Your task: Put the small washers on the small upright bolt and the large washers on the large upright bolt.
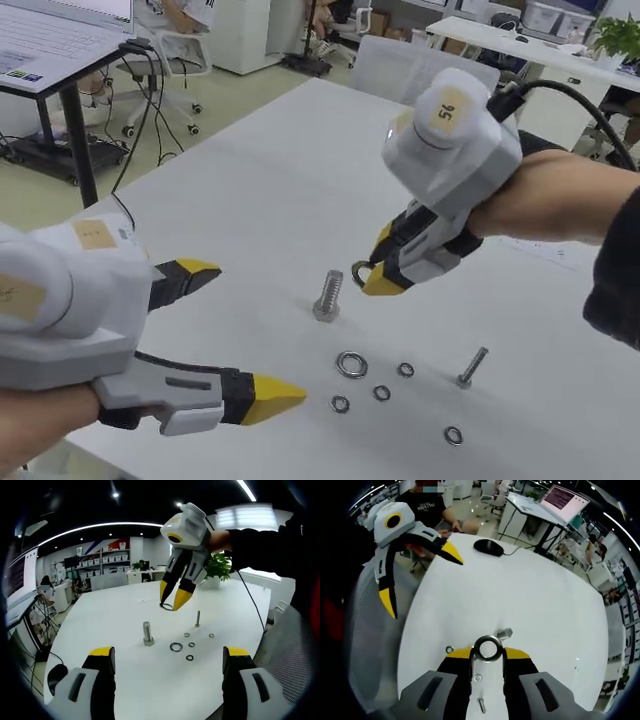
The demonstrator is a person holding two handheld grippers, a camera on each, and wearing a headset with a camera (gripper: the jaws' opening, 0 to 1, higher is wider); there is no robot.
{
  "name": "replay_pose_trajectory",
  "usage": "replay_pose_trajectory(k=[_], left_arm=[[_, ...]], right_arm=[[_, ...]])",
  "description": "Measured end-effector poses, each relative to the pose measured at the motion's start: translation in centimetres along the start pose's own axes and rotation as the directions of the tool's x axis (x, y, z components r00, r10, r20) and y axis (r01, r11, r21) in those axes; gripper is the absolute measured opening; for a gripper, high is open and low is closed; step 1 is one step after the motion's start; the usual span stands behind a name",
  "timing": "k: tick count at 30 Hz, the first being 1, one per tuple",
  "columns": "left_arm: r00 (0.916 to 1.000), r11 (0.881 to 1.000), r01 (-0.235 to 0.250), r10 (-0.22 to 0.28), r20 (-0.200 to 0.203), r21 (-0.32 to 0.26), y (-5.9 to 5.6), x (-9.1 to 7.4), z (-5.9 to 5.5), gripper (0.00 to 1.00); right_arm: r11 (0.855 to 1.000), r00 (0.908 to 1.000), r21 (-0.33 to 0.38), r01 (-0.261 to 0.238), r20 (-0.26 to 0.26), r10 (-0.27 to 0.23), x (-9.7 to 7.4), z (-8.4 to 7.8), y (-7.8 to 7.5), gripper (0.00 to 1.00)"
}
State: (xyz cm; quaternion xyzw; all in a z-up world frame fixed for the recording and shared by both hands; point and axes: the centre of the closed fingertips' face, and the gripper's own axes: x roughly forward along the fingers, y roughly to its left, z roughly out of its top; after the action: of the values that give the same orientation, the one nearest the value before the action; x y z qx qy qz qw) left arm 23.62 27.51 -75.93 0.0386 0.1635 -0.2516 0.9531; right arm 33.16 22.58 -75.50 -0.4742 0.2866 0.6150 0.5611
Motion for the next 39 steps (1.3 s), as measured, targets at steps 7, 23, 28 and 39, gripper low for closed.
replay_pose_trajectory(k=[7,23,28,39], left_arm=[[0.9989,0.999,-0.044,0.044,-0.016,-0.001,0.8,0.0,-0.3,0.87],[1.0,1.0,0.006,-0.006,-0.005,0.014,1.9,0.8,-0.1,0.87],[0.9996,0.999,0.028,-0.028,0.002,0.019,2.5,1.4,0.0,0.88],[0.9962,0.996,0.087,-0.087,0.0,0.002,3.5,2.4,-0.8,0.88]], right_arm=[[1.0,1.0,-0.01,0.001,0.01,-0.001,0.7,1.1,-1.8,0.23],[0.999,0.9984,-0.014,-0.05,-0.027,0.05,3.1,0.9,-3.6,0.23],[0.997,0.9966,-0.011,-0.071,-0.043,0.071,4.0,0.7,-3.9,0.23],[0.995,0.9922,0.001,-0.101,-0.073,0.101,5.7,0.1,-4.3,0.23]])
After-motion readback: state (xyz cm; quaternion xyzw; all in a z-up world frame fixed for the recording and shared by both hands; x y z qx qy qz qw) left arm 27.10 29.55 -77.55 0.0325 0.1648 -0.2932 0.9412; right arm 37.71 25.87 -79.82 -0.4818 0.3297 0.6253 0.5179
